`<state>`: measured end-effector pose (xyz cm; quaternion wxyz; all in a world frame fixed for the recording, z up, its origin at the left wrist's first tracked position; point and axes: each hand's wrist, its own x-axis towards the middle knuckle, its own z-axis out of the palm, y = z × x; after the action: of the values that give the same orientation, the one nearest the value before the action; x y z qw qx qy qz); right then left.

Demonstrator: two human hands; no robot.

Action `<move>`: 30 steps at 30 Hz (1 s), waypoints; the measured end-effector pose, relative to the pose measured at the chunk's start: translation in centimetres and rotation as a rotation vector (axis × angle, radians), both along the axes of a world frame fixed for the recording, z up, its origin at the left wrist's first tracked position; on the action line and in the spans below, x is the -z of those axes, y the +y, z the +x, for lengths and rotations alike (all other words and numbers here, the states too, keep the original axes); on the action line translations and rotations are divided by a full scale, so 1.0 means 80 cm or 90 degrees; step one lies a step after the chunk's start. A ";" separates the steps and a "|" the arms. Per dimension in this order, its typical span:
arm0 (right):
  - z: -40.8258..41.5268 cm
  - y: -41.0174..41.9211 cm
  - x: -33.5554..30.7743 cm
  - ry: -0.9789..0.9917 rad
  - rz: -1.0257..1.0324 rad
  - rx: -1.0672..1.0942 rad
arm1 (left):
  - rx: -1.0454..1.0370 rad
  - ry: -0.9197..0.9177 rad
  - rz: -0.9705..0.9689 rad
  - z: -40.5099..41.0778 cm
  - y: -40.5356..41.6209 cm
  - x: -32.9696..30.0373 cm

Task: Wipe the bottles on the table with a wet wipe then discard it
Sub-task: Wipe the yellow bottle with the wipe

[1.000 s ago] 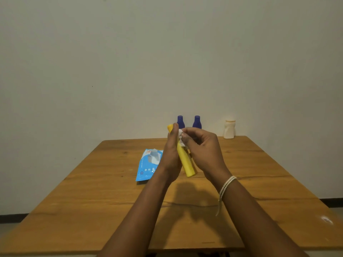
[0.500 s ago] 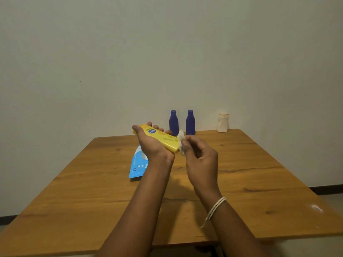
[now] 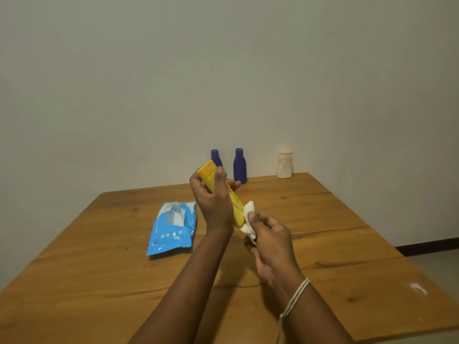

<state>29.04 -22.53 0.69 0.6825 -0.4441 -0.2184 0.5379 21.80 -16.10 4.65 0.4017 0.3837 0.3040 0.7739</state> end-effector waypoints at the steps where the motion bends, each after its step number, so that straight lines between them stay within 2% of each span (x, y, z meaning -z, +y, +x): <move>1: 0.009 0.005 0.002 -0.009 -0.002 -0.009 | -0.010 0.061 0.008 0.006 0.013 0.004; 4: 0.047 0.024 0.004 -0.049 -0.002 0.008 | -0.007 0.285 0.019 0.028 0.063 0.011; 6: 0.076 0.038 0.007 -0.090 0.001 0.041 | 0.048 0.403 0.002 0.046 0.107 0.008; 10: 0.123 0.058 0.019 -0.204 -0.003 0.076 | 0.120 0.611 -0.044 0.077 0.206 0.004; 15: 0.160 0.069 0.033 -0.312 0.010 0.086 | 0.075 0.815 -0.042 0.111 0.314 -0.006; 20: 0.168 0.080 0.045 -0.345 0.028 0.087 | 0.045 0.905 -0.061 0.143 0.376 -0.003; 30: 0.173 0.090 0.061 -0.355 0.066 0.081 | 0.069 0.911 -0.120 0.163 0.405 0.020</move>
<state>42.85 -15.35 -4.17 0.6502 -0.5519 -0.3965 0.3397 34.80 16.28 3.01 0.1732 0.7745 0.5385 0.2831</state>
